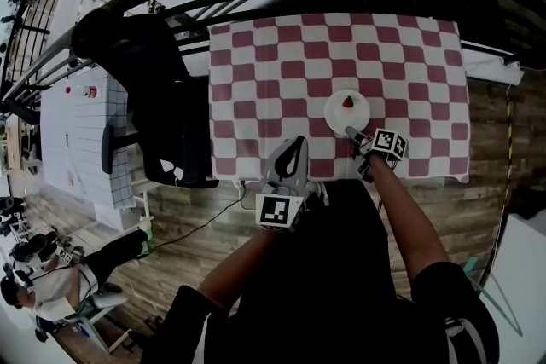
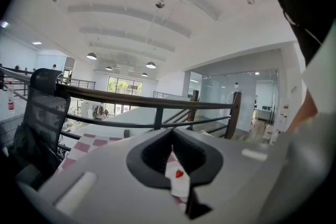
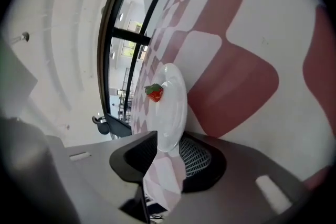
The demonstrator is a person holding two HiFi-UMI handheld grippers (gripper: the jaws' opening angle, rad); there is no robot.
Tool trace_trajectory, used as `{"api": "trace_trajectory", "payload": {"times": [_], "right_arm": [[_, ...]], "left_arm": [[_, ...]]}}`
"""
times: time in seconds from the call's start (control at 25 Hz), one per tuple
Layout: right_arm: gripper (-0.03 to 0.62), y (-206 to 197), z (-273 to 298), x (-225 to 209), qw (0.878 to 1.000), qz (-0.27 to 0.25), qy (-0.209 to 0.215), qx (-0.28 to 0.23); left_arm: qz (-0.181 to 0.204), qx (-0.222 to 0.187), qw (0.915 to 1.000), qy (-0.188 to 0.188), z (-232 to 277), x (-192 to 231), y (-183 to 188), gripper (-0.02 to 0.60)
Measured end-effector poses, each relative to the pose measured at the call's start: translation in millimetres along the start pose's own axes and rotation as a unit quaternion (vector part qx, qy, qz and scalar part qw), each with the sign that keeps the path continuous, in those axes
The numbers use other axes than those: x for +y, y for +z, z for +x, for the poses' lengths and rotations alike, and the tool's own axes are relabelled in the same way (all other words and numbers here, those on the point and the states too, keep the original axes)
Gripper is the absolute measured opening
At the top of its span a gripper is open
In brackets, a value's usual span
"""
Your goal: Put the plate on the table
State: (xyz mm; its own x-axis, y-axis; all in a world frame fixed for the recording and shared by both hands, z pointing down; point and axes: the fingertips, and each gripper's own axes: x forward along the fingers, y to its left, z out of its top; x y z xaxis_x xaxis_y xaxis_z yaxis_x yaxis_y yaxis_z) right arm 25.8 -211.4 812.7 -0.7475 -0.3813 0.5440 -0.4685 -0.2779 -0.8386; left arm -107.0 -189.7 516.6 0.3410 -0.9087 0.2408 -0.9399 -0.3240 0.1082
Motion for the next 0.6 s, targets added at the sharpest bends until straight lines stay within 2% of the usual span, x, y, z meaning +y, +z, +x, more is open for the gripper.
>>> {"api": "trace_trajectory", "payload": {"times": [0.08,0.24,0.4,0.48,0.56,0.6], "right_arm": [[0.158,1.6,-1.8,0.7,1.000,-0.020,-0.019,0.010],[0.229,0.3,-11.5,-1.3,0.998,-0.012,-0.059,0.011],[0.251,-7.8,-23.2,-3.2,0.993,-0.065,-0.099,0.025],[0.230,-11.1,-28.7,7.4,0.994,-0.068,-0.079,0.018],[0.132,-16.1,-34.4,26.4,0.998,-0.053,-0.027,0.005],[0.107,-18.9,-37.5,36.0,0.999,-0.044,-0.002,-0.002]], "left_arm": [[0.001,0.004,0.9999,0.011,-1.1,6.0,-0.7,0.009],[-0.014,0.001,0.9995,0.027,-6.7,15.7,1.1,0.009],[-0.006,-0.008,0.9997,0.020,-11.6,9.9,9.2,0.009],[-0.003,-0.010,0.9998,0.014,-13.9,6.2,8.4,0.010],[-0.006,-0.015,0.9998,0.010,-17.0,3.5,10.1,0.009],[-0.009,-0.018,0.9998,0.007,-19.2,2.6,11.7,0.009]]}}
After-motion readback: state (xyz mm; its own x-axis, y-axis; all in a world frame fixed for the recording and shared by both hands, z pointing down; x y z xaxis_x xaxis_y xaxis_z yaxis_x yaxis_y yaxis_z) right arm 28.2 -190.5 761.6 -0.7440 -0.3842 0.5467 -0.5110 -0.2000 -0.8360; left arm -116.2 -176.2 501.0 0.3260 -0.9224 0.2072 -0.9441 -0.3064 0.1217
